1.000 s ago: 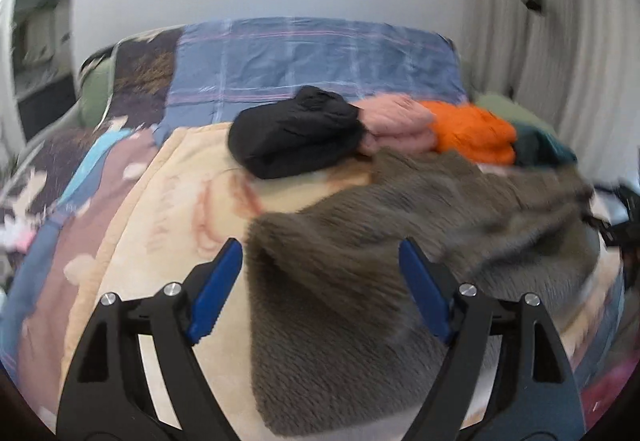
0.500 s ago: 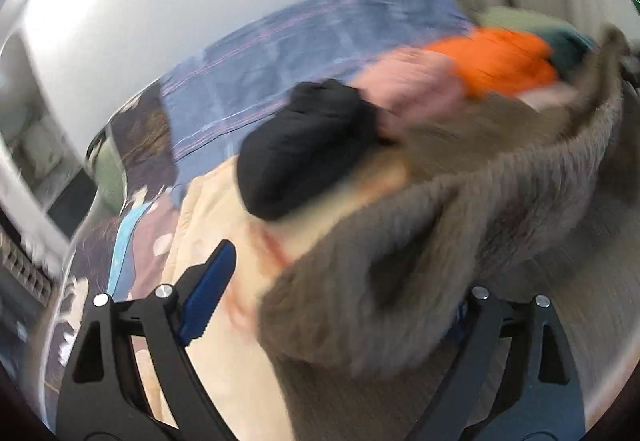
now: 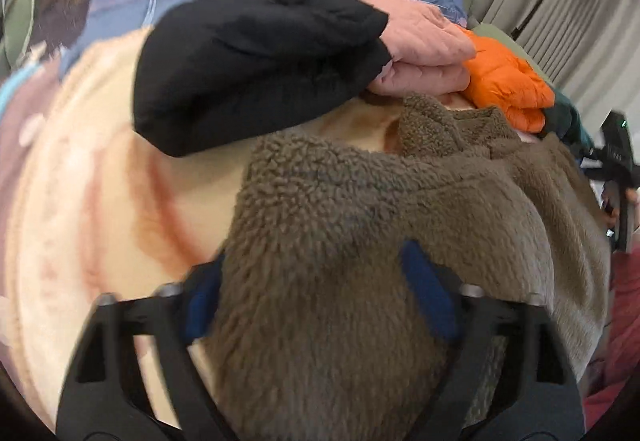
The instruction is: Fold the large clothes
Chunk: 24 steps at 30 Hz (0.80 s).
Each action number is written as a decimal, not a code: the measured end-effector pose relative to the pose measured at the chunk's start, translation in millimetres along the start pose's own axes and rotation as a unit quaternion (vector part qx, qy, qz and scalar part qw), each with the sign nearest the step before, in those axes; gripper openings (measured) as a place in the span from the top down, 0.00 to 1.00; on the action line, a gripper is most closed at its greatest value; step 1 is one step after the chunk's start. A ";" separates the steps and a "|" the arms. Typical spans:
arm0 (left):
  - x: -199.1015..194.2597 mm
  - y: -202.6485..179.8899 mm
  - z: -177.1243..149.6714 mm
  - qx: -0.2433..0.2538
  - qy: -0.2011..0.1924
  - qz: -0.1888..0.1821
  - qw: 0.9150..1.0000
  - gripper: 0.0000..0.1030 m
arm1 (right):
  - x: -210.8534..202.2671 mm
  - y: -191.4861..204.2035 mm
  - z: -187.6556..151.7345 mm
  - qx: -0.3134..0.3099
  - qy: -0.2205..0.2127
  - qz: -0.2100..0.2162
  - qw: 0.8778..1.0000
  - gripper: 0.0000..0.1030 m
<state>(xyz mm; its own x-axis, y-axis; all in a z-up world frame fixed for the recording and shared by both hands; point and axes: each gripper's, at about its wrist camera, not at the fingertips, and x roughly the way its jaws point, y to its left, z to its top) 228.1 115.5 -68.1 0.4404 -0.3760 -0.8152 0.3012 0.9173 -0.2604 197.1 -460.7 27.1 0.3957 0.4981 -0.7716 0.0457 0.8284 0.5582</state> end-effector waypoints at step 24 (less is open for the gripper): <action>41.7 -3.7 -20.2 0.040 -0.063 0.196 0.978 0.38 | 56.7 38.9 -29.2 -0.106 -0.097 -0.271 0.952 0.34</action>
<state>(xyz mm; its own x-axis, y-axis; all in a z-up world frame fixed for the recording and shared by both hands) 228.2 99.1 -111.5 0.6343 -0.0160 -0.7729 0.1517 0.9829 0.1041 194.5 -392.7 -3.9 0.5300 -0.0561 -0.8461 0.1124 0.9937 0.0045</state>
